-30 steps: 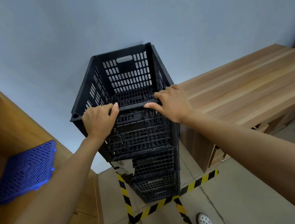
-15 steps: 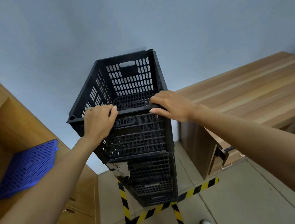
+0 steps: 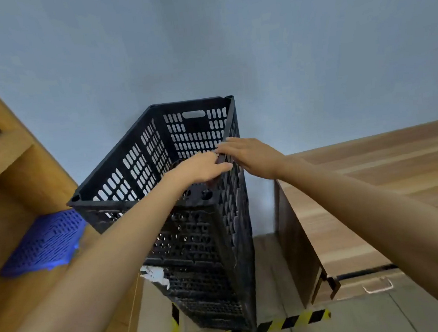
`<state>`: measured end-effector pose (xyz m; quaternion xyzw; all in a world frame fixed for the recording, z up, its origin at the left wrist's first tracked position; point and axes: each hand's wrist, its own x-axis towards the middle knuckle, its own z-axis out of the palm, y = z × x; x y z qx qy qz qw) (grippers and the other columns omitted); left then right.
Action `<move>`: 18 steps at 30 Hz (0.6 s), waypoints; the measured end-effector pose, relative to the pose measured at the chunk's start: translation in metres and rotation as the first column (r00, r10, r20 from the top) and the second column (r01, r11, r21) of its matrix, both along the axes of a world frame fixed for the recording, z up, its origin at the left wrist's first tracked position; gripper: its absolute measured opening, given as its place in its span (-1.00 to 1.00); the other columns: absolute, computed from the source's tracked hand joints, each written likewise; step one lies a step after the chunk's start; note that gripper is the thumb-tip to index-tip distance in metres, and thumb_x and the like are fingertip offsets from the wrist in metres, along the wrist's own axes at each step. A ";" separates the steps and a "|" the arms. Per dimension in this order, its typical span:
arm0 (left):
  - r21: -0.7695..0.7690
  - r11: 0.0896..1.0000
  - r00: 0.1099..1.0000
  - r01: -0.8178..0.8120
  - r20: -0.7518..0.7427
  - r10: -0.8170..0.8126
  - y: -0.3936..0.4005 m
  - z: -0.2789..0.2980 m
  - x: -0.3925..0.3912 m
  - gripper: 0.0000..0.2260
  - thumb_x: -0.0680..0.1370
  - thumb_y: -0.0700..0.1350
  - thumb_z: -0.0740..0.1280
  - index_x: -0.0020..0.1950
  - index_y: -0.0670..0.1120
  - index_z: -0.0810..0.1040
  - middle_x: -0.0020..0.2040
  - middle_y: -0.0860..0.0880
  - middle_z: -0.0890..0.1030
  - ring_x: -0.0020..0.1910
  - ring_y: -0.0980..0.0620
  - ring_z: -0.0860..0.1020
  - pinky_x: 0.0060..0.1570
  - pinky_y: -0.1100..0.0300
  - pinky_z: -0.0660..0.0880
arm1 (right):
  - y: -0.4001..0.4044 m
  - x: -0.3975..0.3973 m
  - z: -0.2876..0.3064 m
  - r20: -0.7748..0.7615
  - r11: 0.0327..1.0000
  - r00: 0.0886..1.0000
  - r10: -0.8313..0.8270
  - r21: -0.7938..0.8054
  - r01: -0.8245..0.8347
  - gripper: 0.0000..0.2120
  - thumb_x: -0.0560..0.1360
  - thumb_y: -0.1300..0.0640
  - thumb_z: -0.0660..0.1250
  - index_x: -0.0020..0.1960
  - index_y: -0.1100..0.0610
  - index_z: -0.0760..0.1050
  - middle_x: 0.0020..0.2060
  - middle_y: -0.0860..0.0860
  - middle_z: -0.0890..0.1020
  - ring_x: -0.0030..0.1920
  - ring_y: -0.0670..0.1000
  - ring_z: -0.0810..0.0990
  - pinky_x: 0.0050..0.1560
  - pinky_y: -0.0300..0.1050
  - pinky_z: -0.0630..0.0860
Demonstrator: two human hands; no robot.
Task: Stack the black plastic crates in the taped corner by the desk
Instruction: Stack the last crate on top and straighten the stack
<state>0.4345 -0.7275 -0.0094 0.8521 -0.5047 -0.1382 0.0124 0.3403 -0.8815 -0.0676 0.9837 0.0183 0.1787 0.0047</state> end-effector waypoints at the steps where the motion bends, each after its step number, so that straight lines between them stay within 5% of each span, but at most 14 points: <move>1: 0.034 0.999 0.998 -0.032 0.057 0.030 -0.009 -0.002 -0.004 -0.60 0.66 0.11 0.11 0.07 -0.22 0.51 -0.05 -0.15 0.57 -0.15 -0.09 0.48 -0.08 0.03 0.45 | -0.010 0.003 0.000 -0.031 0.999 0.999 0.007 -0.035 -0.008 -0.53 0.60 0.22 0.19 0.50 0.09 0.28 0.47 0.05 0.38 0.50 0.10 0.28 0.42 0.04 0.29; 7: 0.089 0.903 0.882 -0.420 0.274 0.384 -0.034 -0.017 -0.049 -0.66 0.64 -0.19 0.14 0.42 -0.22 0.28 0.32 -0.18 0.46 0.28 -0.21 0.48 0.14 -0.07 0.40 | -0.045 0.029 0.026 -0.236 0.985 0.972 0.011 -0.166 -0.051 -0.30 0.58 -0.27 -0.14 0.55 0.15 0.17 0.53 0.08 0.26 0.56 0.10 0.11 0.50 0.07 0.13; 9: 0.013 0.894 0.842 -0.447 0.345 0.416 -0.033 -0.026 -0.060 -0.67 0.64 -0.17 0.16 0.39 -0.21 0.26 0.26 -0.18 0.52 0.21 -0.19 0.54 -0.02 -0.01 0.43 | -0.050 0.040 0.035 -0.271 0.968 0.962 0.045 -0.226 -0.109 -0.06 0.42 -0.41 -0.34 0.47 0.17 0.30 0.44 0.12 0.40 0.50 0.14 0.25 0.46 0.08 0.22; 11: -0.081 0.900 0.812 -0.428 0.404 0.422 -0.029 -0.037 -0.064 -0.72 0.66 -0.13 0.14 0.34 -0.19 0.28 0.13 -0.16 0.59 0.05 -0.17 0.60 -0.20 0.04 0.40 | -0.054 0.047 0.036 -0.237 0.960 0.965 0.112 -0.224 -0.166 -0.01 0.36 -0.48 -0.37 0.26 0.19 0.45 0.16 0.13 0.56 0.22 0.17 0.51 0.25 0.07 0.42; 13: -0.188 0.903 0.784 -0.385 0.449 0.428 -0.023 -0.046 -0.065 -0.77 0.69 -0.09 0.07 0.29 -0.17 0.31 -0.01 -0.12 0.63 -0.11 -0.15 0.63 -0.31 0.08 0.37 | -0.056 0.050 0.031 -0.187 0.973 0.973 0.138 -0.156 -0.168 -0.10 0.39 -0.48 -0.25 0.15 0.20 0.48 0.02 0.11 0.56 0.03 0.15 0.56 0.07 0.04 0.47; 18: -0.191 0.921 0.722 -0.340 0.575 0.385 -0.022 -0.055 -0.064 -0.71 0.65 -0.15 0.20 0.35 -0.19 0.30 -0.10 -0.08 0.62 -0.21 -0.09 0.63 -0.48 0.15 0.20 | -0.060 0.051 0.013 -0.070 0.981 0.987 0.146 -0.118 -0.153 -0.34 0.50 -0.33 -0.06 0.17 0.18 0.45 0.07 0.11 0.55 0.10 0.14 0.52 0.03 0.02 0.43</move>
